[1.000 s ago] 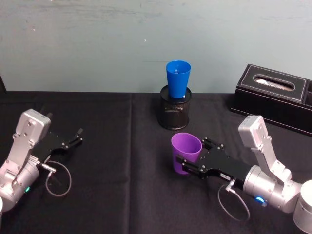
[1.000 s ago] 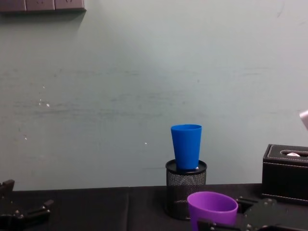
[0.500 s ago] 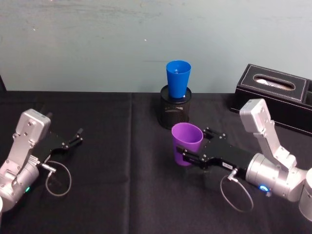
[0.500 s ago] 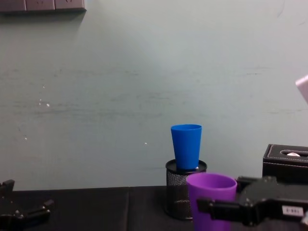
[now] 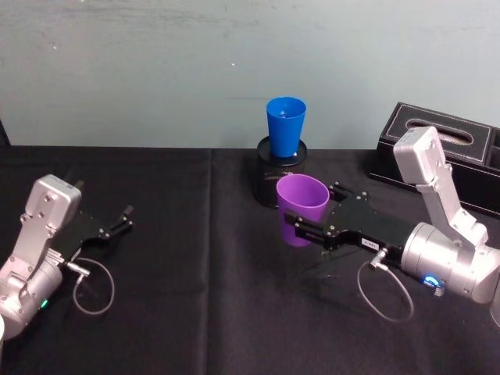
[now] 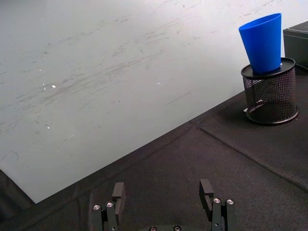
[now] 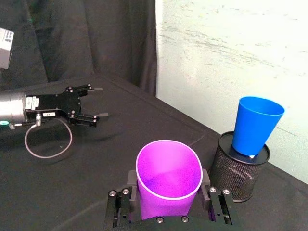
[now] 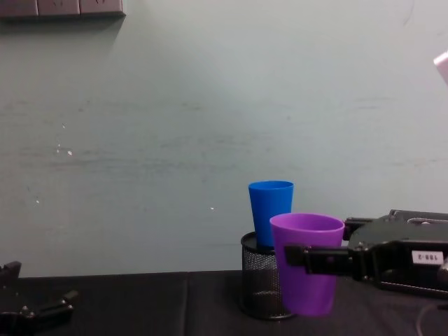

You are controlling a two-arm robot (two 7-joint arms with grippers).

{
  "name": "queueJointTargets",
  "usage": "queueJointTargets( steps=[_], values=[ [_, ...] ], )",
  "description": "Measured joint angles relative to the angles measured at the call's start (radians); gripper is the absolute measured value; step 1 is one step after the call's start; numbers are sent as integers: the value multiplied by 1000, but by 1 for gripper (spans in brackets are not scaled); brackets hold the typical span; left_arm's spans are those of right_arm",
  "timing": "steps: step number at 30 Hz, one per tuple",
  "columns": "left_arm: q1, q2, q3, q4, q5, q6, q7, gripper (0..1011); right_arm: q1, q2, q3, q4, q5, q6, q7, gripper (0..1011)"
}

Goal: Pick up one cup with a gripper and tap it against the other cup.

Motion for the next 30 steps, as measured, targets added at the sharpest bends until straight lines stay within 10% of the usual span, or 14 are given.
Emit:
queueJointTargets(
  steps=[30],
  values=[
    [0,0,0,0,0,0,0,1011,12,13,-9,-26,8,31,-10,736]
  ],
)
